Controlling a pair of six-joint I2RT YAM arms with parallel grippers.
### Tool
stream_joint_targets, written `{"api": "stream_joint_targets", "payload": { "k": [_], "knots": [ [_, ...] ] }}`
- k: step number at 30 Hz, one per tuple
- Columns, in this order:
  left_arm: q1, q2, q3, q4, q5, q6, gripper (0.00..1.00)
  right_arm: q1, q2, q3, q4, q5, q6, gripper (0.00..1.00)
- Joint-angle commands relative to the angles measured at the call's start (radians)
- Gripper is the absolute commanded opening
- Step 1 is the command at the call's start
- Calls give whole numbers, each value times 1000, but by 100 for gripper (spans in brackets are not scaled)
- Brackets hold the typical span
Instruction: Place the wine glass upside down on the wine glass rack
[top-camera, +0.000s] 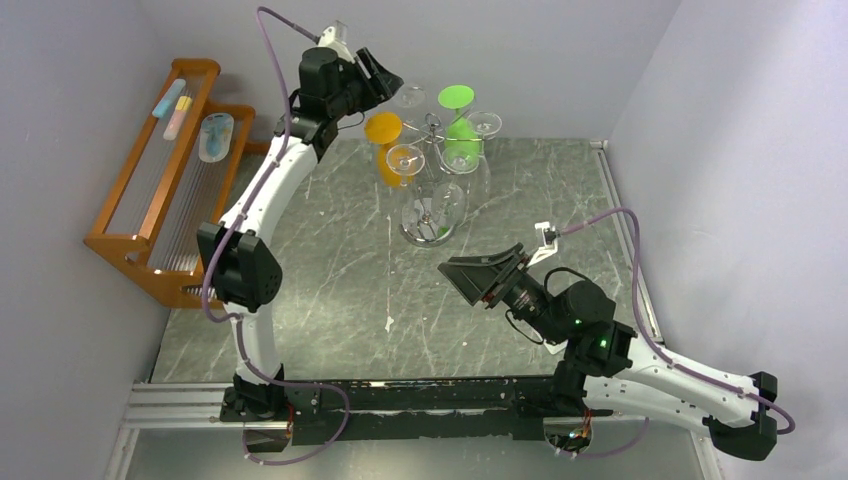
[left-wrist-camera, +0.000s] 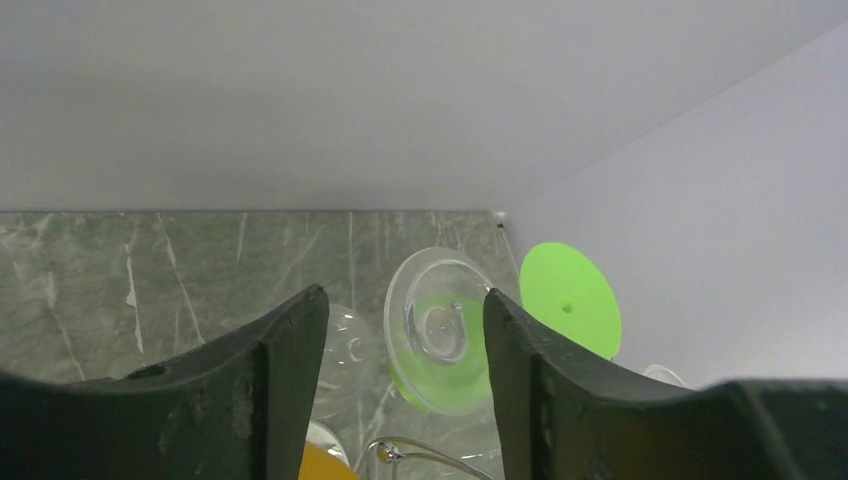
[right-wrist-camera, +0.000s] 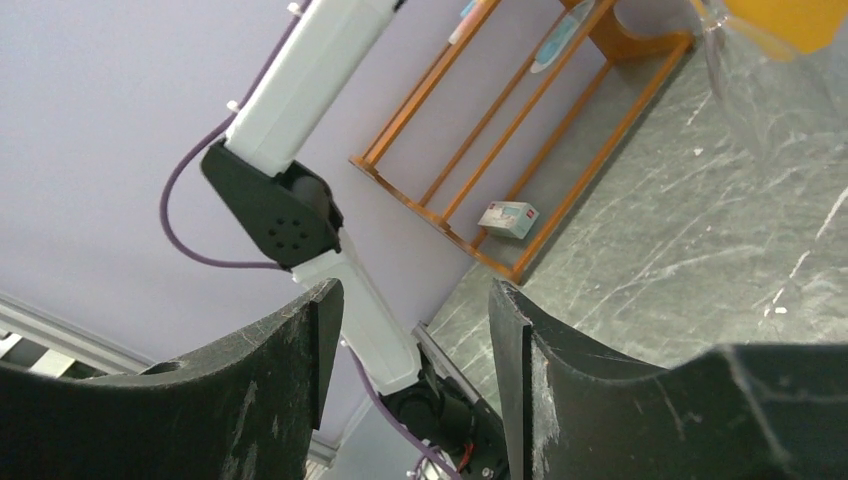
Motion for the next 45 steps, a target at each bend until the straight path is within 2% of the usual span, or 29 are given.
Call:
{"api": "stream_joint_targets", "payload": {
  "k": [1,8,13,16,20,27,35,39,45],
  "knots": [
    [19,-101,9,-24,-71,82,67,3,-8,35,-63,48,9,59],
    [95,-211,-81,-60,-142,155,89,2,-27,97,-334,168,30,67],
    [136,-330,-173,-178,-205,265,91,2,-61,186,-594,333,15,75],
    [137,-460,-281,-250,-207,375,92,2,-57,276,-794,482,58,98],
    [136,-673,-512,-271,-181,433,95,2,-44,404,-993,614,70,100],
    [135,-990,-739,-379,-59,521,97,1,-32,522,-1043,682,-68,100],
    [135,-1339,-930,-512,-164,594,97,2,-50,560,-1028,693,-169,100],
    [135,-1423,-945,-540,-206,590,96,2,-87,521,-936,677,-245,100],
    [135,-1447,-938,-563,-215,585,96,2,-69,537,-954,679,-235,100]
  ]
}}
